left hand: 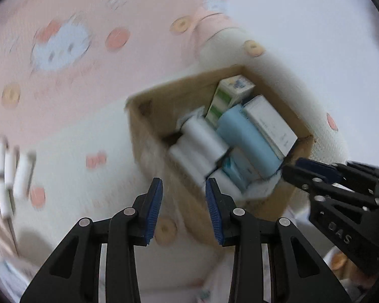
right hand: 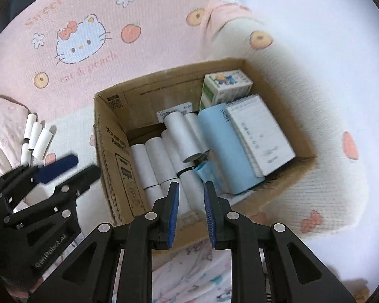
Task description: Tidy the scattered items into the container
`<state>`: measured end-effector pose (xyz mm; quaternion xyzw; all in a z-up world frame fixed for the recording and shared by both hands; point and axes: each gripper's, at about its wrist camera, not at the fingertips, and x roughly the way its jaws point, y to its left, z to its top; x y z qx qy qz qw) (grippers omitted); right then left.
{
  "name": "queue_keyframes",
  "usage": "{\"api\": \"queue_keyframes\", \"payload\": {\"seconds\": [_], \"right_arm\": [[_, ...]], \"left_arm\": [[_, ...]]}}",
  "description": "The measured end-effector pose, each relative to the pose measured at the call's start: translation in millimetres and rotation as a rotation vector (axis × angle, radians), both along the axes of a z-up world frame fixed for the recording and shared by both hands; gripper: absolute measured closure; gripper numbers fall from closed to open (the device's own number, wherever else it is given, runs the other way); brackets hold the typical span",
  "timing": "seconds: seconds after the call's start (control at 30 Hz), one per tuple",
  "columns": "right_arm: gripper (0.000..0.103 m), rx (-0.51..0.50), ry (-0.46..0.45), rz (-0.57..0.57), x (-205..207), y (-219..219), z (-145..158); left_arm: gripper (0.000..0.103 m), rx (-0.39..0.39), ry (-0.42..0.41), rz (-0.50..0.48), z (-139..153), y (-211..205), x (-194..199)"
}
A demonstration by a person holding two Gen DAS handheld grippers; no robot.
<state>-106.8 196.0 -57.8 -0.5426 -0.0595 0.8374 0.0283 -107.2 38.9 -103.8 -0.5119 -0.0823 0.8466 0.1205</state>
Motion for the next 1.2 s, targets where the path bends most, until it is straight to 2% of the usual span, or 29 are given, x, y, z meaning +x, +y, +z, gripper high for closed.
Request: {"api": "queue_keyframes", "payload": {"seconds": [0.17,0.23,0.4,0.5,0.57,0.6,0.67,0.7,0.73,0.9,1.03,1.2], "right_arm": [[0.086,-0.009,0.040,0.038,23.8,-17.5,16.2],[0.086,-0.003,0.058,0.045,32.6,-22.9,26.0],[0.082,0.044,0.101,0.075,51.7,-42.2,44.2],[0.070,0.054,0.142,0.107,64.4,-53.9,60.3],[0.049,0.051,0.177,0.119,72.1,-59.1,72.6],[0.046,0.055,0.196,0.123,76.0,-61.6,78.5],[0.044,0.065,0.235,0.139,83.6,-67.5,90.1],[0.044,0.067,0.248,0.148,86.2,-70.1,95.1],[0.043,0.067,0.260,0.157,88.3,-72.5,99.2],[0.041,0.071,0.289,0.189,92.1,-82.5,110.3],[0.041,0.073,0.284,0.191,90.5,-85.0,110.1],[0.040,0.043,0.253,0.179,91.8,-84.3,105.0]], "left_arm": [[0.064,0.082,-0.009,0.075,6.5,-22.5,12.8],[0.064,0.051,-0.009,0.095,11.2,-27.0,16.5],[0.064,-0.109,0.056,0.099,31.0,-29.5,31.7],[0.064,-0.143,0.081,0.096,46.8,-31.9,45.5],[0.064,-0.189,0.073,0.102,61.3,-32.5,55.1],[0.064,-0.212,0.068,0.108,65.7,-32.4,57.1],[0.063,-0.266,0.073,0.125,81.3,-32.4,63.9],[0.058,-0.275,0.082,0.123,88.1,-32.7,66.0],[0.050,-0.278,0.096,0.121,95.5,-33.4,68.5],[0.038,-0.285,0.167,0.125,126.3,-36.3,81.7],[0.034,-0.326,0.198,0.137,140.8,-35.3,87.0],[0.033,-0.306,0.175,0.139,143.1,-34.4,88.7]]}}
